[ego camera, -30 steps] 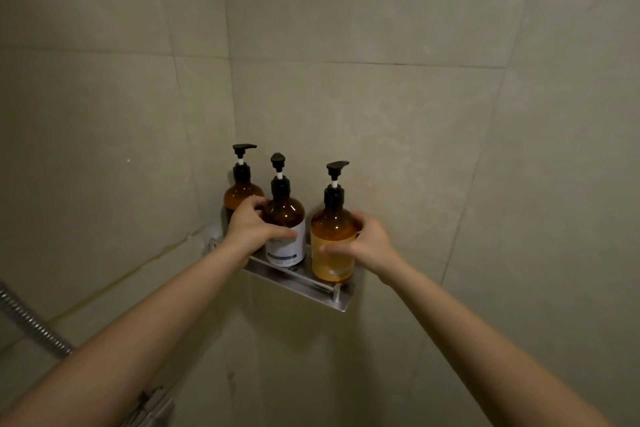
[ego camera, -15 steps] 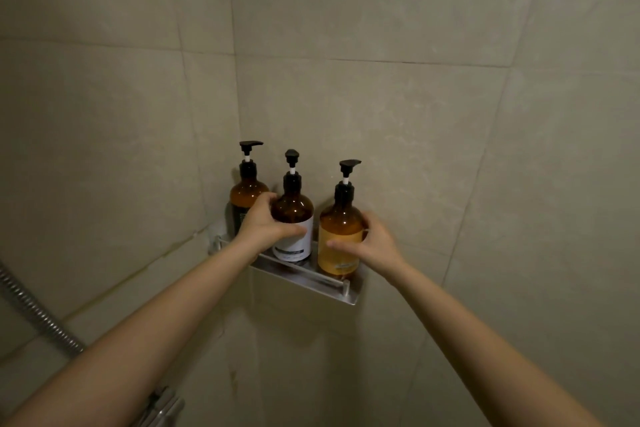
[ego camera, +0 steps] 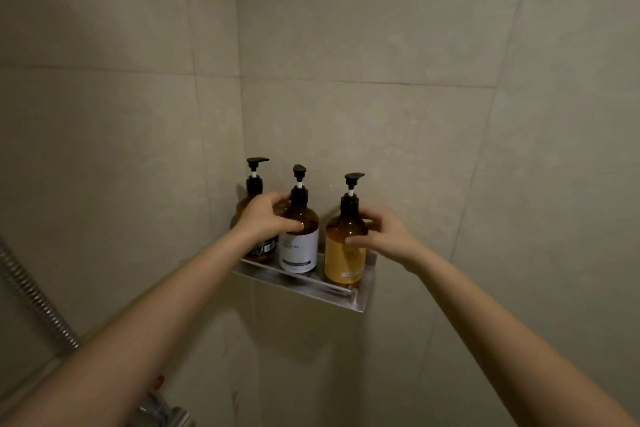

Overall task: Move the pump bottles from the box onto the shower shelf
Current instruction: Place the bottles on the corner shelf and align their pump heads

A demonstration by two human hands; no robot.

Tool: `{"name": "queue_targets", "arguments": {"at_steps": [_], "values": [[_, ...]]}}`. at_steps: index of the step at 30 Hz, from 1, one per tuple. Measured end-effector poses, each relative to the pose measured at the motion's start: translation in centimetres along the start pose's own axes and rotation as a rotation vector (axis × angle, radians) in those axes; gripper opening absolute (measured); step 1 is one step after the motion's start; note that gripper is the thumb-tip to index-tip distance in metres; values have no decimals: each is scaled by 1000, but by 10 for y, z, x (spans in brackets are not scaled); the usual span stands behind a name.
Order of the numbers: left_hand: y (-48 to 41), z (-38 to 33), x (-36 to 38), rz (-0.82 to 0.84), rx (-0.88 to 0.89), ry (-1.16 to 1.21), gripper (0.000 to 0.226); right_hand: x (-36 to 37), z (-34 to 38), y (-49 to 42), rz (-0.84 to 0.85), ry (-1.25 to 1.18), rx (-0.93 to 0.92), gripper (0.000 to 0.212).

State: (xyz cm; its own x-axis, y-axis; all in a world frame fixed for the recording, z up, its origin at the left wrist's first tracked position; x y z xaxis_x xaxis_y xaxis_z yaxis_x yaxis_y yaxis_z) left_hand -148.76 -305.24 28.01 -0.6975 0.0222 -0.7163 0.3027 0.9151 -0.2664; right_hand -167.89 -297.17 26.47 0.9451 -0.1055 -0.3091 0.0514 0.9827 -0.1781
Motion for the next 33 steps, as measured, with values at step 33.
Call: {"name": "queue_targets", "arguments": {"at_steps": [33], "values": [[-7, 0, 10, -21, 65, -33, 63, -6, 0, -5, -355, 253, -52, 64]]}}
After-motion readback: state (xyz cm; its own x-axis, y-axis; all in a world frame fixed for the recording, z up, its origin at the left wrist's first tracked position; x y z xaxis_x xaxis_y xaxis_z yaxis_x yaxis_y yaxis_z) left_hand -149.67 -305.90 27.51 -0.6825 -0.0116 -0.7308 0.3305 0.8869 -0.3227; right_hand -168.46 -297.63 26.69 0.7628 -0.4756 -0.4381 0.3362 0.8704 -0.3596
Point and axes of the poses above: each hand's wrist, its own y-axis away from the middle knuckle, its own x-axis out of the palm, z = x × y, the point moved 10 cm from there along -y, towards the middle knuckle, and after that the axes turned 15 degrees about -y, right-handed, at the moved point
